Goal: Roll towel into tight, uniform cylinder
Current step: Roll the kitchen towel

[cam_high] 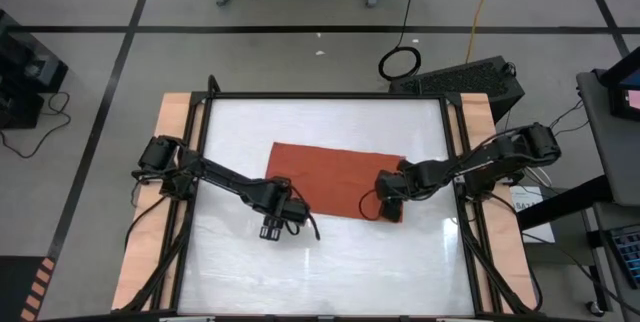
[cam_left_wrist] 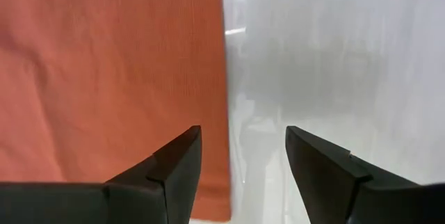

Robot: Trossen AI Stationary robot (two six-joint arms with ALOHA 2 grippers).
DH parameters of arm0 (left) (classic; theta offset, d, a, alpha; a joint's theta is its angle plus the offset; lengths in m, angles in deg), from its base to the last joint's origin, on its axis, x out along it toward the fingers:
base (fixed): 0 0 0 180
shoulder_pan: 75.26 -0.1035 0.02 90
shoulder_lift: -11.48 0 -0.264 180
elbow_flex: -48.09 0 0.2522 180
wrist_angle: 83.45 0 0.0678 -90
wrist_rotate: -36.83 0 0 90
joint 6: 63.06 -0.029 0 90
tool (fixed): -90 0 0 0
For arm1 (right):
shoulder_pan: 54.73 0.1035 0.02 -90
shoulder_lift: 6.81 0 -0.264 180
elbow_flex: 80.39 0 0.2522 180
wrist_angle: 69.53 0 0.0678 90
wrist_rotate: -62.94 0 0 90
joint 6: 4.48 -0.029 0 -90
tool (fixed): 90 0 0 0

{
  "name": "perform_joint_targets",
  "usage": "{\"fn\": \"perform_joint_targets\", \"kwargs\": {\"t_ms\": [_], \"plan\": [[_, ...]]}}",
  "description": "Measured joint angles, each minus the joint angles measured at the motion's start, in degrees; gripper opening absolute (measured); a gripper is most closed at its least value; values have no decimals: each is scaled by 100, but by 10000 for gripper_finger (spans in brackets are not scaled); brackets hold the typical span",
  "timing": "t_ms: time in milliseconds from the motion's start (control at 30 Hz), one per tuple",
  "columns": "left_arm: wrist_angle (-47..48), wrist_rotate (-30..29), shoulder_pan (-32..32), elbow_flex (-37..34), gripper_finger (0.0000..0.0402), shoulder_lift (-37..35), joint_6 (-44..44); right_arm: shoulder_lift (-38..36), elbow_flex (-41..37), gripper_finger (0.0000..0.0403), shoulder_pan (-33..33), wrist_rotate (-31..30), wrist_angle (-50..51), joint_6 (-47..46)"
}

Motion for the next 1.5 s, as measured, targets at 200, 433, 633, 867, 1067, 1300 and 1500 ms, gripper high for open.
{"fn": "perform_joint_targets", "kwargs": {"t_ms": [200,433,633,867,1067,1300,1500], "plan": [[-375,-9,4,0,214,0,0,0,2,160,263,0,-60,-298],[-975,-14,2,0,214,0,2,0,4,160,552,0,-175,-590],[-1488,-15,2,0,214,0,2,0,4,160,770,0,-303,-886],[-1979,-15,2,0,214,0,2,0,4,160,1040,0,-401,-1336],[-2248,-15,2,2,214,0,2,2,7,160,1283,-1,-535,-1638],[-2370,-17,2,4,214,0,4,4,9,160,1516,-3,-766,-1852],[-2366,-17,2,4,214,0,3,4,9,160,1634,-5,-777,-2016]]}}
